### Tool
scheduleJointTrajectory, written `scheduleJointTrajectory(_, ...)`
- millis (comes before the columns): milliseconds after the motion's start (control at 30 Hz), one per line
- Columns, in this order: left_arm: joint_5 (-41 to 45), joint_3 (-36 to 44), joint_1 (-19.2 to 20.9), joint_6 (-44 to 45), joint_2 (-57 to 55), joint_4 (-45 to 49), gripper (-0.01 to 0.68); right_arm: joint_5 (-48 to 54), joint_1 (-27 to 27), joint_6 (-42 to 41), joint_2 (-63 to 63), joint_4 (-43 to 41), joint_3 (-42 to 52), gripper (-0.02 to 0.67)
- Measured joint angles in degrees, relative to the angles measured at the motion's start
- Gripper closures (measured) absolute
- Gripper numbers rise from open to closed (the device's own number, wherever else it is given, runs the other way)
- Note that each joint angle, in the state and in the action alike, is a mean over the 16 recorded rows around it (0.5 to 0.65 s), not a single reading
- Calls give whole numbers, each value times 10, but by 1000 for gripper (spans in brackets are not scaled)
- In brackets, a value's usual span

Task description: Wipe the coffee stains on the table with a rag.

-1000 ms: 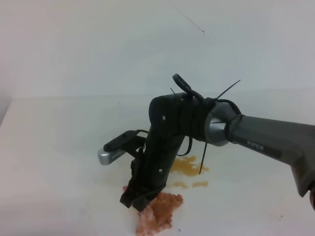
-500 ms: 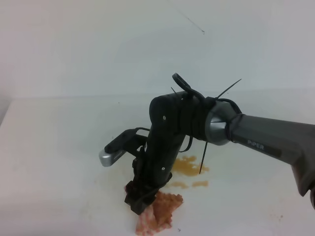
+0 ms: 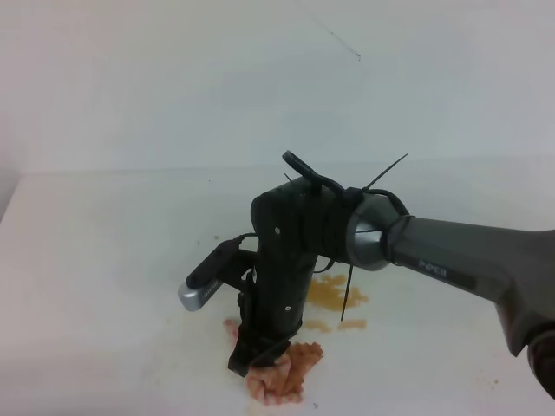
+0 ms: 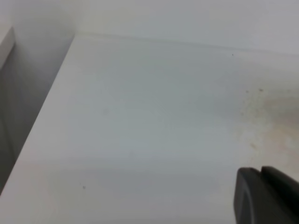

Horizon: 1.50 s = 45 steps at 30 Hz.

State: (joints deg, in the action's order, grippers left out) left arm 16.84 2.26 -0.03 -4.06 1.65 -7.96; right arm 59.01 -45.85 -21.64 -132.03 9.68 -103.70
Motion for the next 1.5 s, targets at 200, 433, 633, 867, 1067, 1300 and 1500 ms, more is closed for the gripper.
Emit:
scheduleJointTrajectory(200, 0, 0, 0, 0, 0, 0, 672, -7, 17, -5, -1, -6, 0, 646)
scheduleJointTrajectory(433, 0, 0, 0, 0, 0, 0, 672, -14, 64, -4, -1, -13, 0, 645)
scheduleJointTrajectory(633, 0, 0, 0, 0, 0, 0, 672, -20, 119, -2, -1, -17, 0, 645)
scheduleJointTrajectory(867, 0, 0, 0, 0, 0, 0, 672, -20, 168, -8, -1, -12, 0, 645)
scheduleJointTrajectory(1067, 0, 0, 0, 0, 0, 0, 672, -20, 176, -36, -2, 32, 0, 647)
scheduleJointTrajectory(1300, 0, 0, 0, 0, 0, 0, 672, -23, 132, -76, -4, 89, 1, 649)
scheduleJointTrajectory(1500, 0, -1, 0, 0, -1, 0, 672, -29, 70, -94, -4, 113, 1, 649)
